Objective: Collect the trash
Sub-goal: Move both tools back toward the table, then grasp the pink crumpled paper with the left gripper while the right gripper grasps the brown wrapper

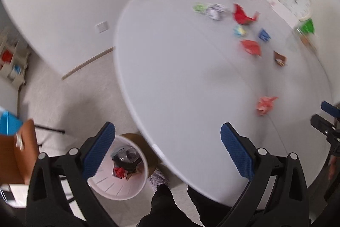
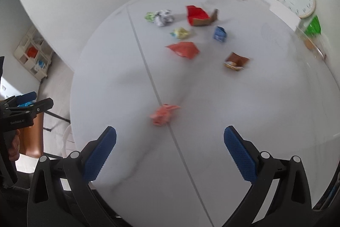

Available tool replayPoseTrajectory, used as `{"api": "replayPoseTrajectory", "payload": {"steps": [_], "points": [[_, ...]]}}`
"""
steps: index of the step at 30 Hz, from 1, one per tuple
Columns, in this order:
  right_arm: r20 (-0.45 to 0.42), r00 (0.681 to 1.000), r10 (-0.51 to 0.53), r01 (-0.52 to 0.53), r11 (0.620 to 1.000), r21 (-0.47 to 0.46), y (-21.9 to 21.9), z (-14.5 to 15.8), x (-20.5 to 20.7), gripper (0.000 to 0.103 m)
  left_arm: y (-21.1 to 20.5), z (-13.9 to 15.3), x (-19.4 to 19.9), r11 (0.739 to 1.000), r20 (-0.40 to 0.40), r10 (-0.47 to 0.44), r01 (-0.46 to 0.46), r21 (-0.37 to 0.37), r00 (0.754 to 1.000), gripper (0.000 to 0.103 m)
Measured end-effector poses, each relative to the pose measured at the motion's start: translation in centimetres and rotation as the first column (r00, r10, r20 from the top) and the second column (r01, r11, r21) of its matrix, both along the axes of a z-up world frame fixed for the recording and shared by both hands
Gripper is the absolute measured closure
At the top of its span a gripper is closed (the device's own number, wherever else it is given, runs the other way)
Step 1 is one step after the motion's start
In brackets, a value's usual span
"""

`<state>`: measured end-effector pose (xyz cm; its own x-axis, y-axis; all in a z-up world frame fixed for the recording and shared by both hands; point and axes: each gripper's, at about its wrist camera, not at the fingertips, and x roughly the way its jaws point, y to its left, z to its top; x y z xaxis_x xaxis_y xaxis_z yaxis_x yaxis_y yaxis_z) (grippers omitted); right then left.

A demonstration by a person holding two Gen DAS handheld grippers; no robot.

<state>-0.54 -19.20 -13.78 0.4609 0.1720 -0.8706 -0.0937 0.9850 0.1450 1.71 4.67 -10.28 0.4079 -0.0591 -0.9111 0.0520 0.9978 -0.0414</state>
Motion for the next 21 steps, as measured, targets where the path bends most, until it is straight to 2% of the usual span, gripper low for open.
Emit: {"api": "replayPoseTrajectory", "payload": {"steps": [5, 11, 14, 19, 20, 21], "points": [[-0.012, 1.0, -0.028, 0.029, 0.999, 0.023, -3.1, -1.3, 0.3, 0.003, -5.5, -0.7, 1.2, 0.987, -0.023, -0.159, 0.157, -0.044, 0.987, 0.008], [-0.028, 0.998, -0.052, 0.054, 0.997, 0.049, -6.4, -2.8, 0.9, 0.003, -13.7, -3.4, 2.7, 0.943, -0.065, -0.327, 0.321, -0.088, 0.943, 0.008], [-0.031, 0.997, -0.07, 0.072, 0.996, 0.059, -7.8, -3.4, 0.9, 0.003, -17.0, -5.2, 3.9, 0.931, -0.09, -0.363, 0.355, -0.089, 0.928, 0.008], [-0.047, 0.992, -0.116, 0.12, 0.988, 0.096, -10.2, -4.6, 0.8, 0.003, -20.0, -7.3, 5.3, 0.928, -0.122, -0.373, 0.368, -0.059, 0.92, 0.008], [-0.051, 0.991, -0.124, 0.128, 0.987, 0.101, -10.6, -4.9, 0.8, 0.003, -20.2, -7.7, 5.4, 0.927, -0.128, -0.374, 0.371, -0.05, 0.918, 0.01], [-0.055, 0.99, -0.131, 0.137, 0.985, 0.108, -11.0, -5.3, 0.8, 0.003, -20.5, -8.0, 5.6, 0.926, -0.136, -0.377, 0.375, -0.038, 0.916, 0.015]]}}
